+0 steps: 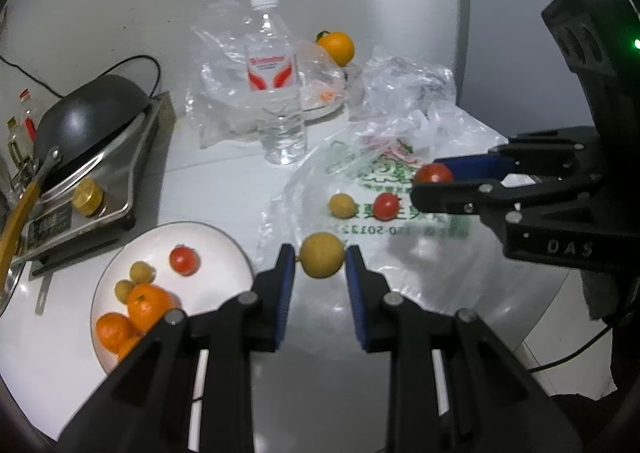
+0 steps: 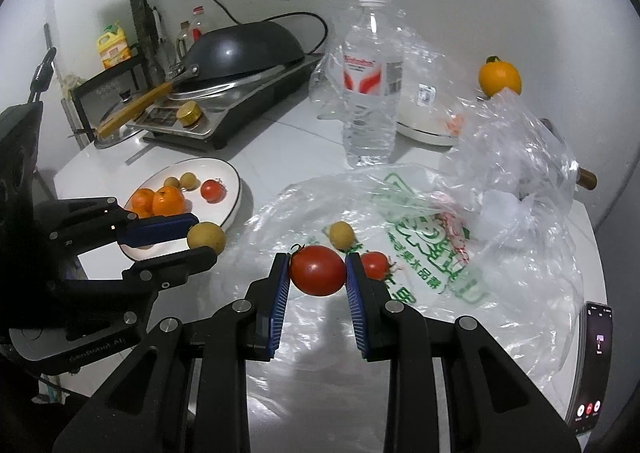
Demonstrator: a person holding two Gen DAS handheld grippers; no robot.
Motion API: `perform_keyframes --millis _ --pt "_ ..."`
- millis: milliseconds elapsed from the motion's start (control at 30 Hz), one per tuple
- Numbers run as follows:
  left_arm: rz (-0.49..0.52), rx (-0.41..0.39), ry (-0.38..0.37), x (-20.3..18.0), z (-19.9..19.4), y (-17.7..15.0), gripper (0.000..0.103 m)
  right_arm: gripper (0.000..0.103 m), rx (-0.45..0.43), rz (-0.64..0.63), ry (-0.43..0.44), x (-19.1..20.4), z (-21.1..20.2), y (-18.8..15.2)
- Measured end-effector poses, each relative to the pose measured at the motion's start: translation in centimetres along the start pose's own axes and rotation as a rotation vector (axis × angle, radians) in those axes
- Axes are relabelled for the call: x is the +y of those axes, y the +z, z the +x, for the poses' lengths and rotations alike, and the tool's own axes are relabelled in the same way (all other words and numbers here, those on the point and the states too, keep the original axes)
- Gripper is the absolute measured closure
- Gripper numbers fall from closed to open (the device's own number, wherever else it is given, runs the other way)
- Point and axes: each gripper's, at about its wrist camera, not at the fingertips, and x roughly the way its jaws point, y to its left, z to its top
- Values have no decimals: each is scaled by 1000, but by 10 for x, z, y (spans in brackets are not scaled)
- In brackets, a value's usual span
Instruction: Organize fruits
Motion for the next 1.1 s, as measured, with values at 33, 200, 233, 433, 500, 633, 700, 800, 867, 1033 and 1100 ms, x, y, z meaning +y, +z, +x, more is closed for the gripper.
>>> perform_keyframes --millis 33,200,233,433,500,633,700,800,867,1033,1100 --pt "-4 0 2 2 0 -1 76 73 1 -4 0 3 0 1" --pt "-29 -1 20 15 -5 -11 76 73 2 -23 2 16 1 6" --pt "-33 -1 25 18 -6 -13 76 73 2 -27 2 19 1 7" --pt "-54 4 51 35 -9 -25 76 73 5 -50 7 35 4 14" --pt "-61 9 55 40 -8 -28 76 73 8 -58 10 40 7 16" --pt "-67 17 61 47 -5 -33 76 73 13 -75 17 49 11 21" --pt "-74 21 62 51 -2 -34 76 73 16 -81 22 53 14 24" --pt "-81 28 62 55 3 -37 76 73 21 -87 25 57 19 26" --pt "-86 33 61 58 7 -38 76 73 27 -91 29 59 23 28" --pt "-88 53 69 63 19 -41 76 73 34 -99 40 63 32 33" --pt "-89 61 67 64 23 -41 76 73 37 -102 44 64 35 35"
